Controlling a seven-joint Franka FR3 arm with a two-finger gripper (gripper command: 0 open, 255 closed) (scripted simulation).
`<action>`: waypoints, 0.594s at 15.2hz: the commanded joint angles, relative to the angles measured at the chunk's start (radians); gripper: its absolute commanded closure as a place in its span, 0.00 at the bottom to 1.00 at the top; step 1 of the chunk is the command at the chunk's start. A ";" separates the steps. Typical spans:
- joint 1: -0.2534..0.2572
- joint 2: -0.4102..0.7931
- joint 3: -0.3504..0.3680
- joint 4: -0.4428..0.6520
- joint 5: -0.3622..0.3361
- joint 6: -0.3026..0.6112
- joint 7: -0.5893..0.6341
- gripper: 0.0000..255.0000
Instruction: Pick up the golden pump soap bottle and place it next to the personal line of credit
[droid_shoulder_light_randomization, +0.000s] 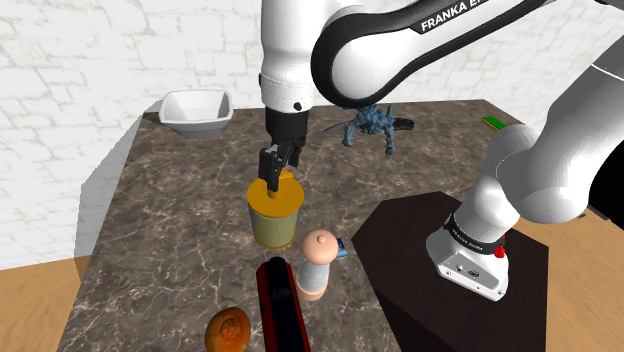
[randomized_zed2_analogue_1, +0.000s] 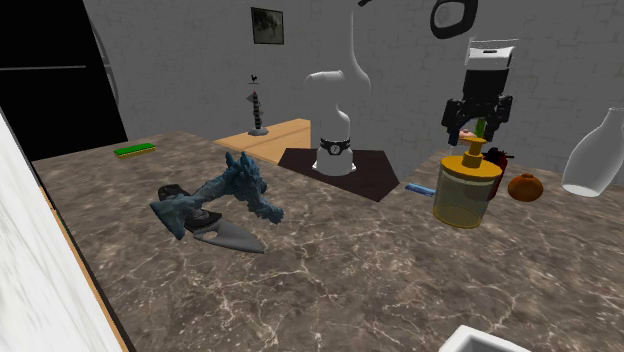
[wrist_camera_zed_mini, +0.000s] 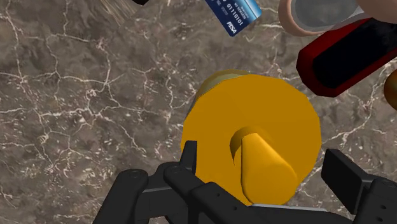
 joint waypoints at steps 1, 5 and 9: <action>0.000 0.000 0.000 0.000 0.000 0.000 0.000 0.00; -0.004 -0.046 -0.009 0.084 0.004 -0.129 -0.005 0.00; -0.004 -0.046 -0.009 0.084 0.004 -0.129 -0.005 0.00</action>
